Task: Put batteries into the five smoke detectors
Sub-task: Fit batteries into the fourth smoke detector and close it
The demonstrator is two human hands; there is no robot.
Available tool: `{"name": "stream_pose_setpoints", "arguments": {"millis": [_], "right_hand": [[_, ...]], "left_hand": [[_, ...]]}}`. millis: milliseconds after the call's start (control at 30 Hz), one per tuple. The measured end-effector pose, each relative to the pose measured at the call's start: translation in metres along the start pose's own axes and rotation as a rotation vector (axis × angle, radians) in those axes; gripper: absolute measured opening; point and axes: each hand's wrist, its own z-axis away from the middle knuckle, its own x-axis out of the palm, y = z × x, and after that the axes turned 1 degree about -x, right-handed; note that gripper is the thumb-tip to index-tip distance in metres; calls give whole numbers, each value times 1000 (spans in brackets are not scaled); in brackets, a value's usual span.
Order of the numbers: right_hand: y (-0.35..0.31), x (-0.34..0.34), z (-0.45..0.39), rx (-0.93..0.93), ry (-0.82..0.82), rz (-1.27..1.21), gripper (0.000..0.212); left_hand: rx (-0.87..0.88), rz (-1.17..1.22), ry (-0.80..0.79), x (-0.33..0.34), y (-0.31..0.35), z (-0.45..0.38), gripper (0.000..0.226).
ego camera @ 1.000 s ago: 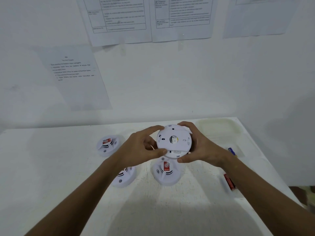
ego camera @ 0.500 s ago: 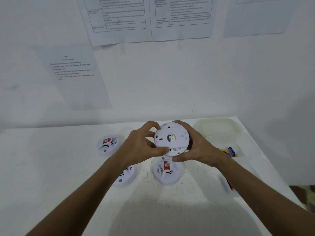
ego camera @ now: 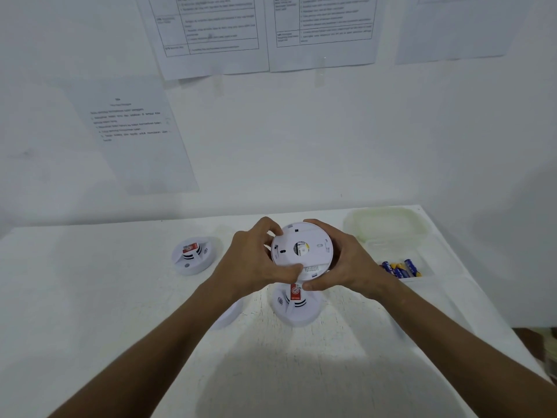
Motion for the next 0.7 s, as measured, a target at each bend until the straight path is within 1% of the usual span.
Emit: {"name": "stream_pose_setpoints", "arguments": {"millis": [433, 700], "right_hand": [[0, 3, 1, -13, -24, 7, 89], [2, 2, 1, -31, -4, -2, 86]], "left_hand": [[-37, -76, 13, 5, 1, 4, 58], [-53, -65, 33, 8, 1, 3, 59]]}}
